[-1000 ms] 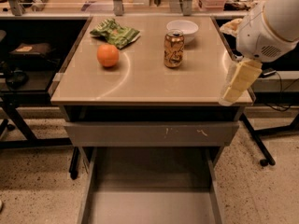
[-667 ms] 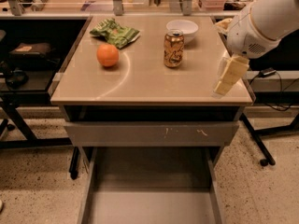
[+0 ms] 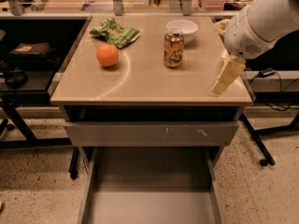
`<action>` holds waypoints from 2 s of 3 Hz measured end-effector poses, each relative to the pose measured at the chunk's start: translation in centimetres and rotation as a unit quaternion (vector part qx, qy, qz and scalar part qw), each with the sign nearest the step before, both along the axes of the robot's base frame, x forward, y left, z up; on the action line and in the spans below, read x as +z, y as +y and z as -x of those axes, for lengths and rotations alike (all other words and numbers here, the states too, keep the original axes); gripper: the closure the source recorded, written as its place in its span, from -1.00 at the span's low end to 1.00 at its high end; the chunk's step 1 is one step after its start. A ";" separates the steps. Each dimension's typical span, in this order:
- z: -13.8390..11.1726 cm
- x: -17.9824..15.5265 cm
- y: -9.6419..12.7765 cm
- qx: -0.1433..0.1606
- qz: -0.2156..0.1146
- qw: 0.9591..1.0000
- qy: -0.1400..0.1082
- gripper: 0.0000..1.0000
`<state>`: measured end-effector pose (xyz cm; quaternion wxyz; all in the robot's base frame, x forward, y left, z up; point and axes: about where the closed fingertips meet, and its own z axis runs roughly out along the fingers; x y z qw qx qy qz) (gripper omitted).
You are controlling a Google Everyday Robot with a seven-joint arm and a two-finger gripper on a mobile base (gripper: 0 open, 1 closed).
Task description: Place orange can into middle drawer
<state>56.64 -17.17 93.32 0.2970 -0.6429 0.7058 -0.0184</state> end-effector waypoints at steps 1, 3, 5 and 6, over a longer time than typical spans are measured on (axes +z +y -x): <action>-2.5 -1.8 -0.6 -0.012 -0.031 0.999 -0.014 -1.00; -7.4 -4.1 -0.5 -0.021 -0.136 0.990 -0.025 -1.00; -11.1 -6.7 1.1 0.005 -0.243 0.970 0.024 -1.00; -13.2 -7.5 2.8 0.023 -0.324 0.944 0.057 -1.00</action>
Offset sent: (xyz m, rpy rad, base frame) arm 0.0926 -0.0109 -0.0415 0.3045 -0.0992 -0.0718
